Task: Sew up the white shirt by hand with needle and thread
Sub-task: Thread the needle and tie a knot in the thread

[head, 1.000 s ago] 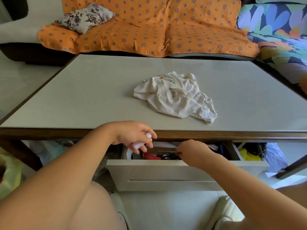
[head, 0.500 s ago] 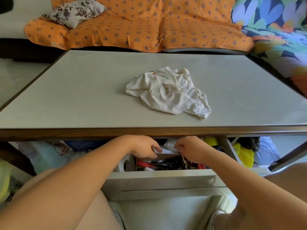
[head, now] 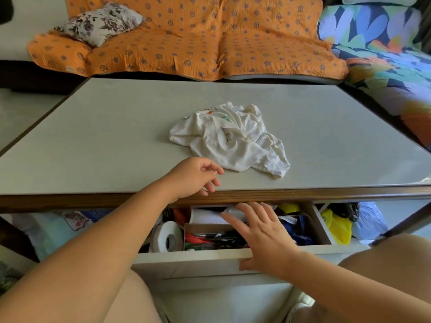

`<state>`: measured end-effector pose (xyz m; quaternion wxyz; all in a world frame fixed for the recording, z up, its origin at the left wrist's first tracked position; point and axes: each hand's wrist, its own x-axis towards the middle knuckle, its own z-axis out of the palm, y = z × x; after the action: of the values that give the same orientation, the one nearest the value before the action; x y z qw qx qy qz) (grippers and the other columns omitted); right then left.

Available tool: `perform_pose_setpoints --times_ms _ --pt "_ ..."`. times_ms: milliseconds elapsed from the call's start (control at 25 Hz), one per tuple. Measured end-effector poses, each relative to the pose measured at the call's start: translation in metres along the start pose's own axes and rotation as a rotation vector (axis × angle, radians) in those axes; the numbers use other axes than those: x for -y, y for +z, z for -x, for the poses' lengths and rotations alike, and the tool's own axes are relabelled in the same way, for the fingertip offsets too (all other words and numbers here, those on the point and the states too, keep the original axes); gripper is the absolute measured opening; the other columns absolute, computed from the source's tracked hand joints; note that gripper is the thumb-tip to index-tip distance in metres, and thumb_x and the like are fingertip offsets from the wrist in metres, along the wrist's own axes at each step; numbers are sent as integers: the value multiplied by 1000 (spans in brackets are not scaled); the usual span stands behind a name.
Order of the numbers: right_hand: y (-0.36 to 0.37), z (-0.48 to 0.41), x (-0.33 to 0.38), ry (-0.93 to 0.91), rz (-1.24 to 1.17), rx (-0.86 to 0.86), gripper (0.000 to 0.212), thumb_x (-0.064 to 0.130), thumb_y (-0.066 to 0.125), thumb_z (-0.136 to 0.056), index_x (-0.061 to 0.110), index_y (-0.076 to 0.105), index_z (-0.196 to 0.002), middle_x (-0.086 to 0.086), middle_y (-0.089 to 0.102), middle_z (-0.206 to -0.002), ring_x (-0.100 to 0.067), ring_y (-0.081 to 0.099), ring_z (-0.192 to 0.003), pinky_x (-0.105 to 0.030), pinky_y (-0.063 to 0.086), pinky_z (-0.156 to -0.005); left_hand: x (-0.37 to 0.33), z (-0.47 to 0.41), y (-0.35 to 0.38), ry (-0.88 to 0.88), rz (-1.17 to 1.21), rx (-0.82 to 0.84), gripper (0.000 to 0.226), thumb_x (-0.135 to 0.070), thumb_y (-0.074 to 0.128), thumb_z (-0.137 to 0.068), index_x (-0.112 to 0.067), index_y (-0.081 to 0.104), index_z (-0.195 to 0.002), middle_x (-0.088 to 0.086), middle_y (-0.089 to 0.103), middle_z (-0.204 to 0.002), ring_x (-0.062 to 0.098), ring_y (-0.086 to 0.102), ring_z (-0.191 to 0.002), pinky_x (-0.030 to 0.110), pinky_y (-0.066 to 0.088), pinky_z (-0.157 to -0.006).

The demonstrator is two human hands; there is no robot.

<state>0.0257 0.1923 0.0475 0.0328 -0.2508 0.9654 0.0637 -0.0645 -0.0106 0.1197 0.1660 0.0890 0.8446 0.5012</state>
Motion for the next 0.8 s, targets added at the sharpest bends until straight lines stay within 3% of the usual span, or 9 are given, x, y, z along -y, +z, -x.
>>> perform_pose_setpoints --times_ms 80,200,320,440,560,640,720,800 --pt "2 -3 -3 17 -43 -130 123 75 79 -35 29 41 -142 -8 52 -124 -29 52 -111 -44 46 -98 -2 -5 -1 20 21 -62 20 -14 49 -99 -20 67 -104 2 71 -92 10 64 -74 24 58 -68" --pt "-4 -9 -7 54 -176 -224 107 68 79 -50 27 41 -140 -2 50 -116 -22 53 -102 -38 52 -90 -8 -16 -1 56 64 -130 18 -15 52 -97 -22 67 -103 1 71 -90 10 62 -72 26 57 -68" --pt "-31 -28 -19 134 -398 -333 64 50 67 -83 25 46 -138 4 47 -119 -16 47 -109 -30 46 -95 -15 -31 4 70 74 -176 17 -16 54 -95 -24 66 -104 -1 70 -91 9 61 -70 23 55 -65" --pt "-75 -63 -55 251 -544 -455 25 32 58 -95 22 66 -117 4 55 -115 -13 53 -105 -28 47 -88 -20 -54 6 90 76 -263 17 -16 58 -92 -27 67 -102 -2 66 -93 11 62 -73 27 55 -68" --pt "-111 -89 -109 480 -632 -545 21 25 56 -96 12 72 -98 -5 66 -102 -25 62 -93 -37 51 -81 -21 -76 10 117 52 -353 15 -19 60 -92 -30 68 -96 -8 63 -90 12 60 -78 31 55 -72" --pt "-115 -98 -147 620 -646 -560 21 22 58 -93 5 71 -91 -12 70 -95 -33 65 -89 -42 54 -78 -23 -90 12 173 -19 -420 14 -20 60 -92 -30 69 -96 -10 65 -94 6 58 -79 18 51 -72" --pt "-108 -108 -170 690 -651 -488 19 19 59 -90 6 72 -88 -13 72 -92 -33 66 -88 -42 56 -76 -24 -104 12 285 -142 -498 16 -16 62 -91 -27 70 -101 -10 67 -100 6 60 -87 12 46 -77" --pt "-94 -126 -180 660 -564 -387 19 18 58 -87 6 73 -88 -16 72 -91 -34 65 -91 -42 57 -74 -22 -120 14 401 -303 -557 23 -12 63 -89 -21 71 -108 -5 68 -108 16 59 -104 22 45 -91"
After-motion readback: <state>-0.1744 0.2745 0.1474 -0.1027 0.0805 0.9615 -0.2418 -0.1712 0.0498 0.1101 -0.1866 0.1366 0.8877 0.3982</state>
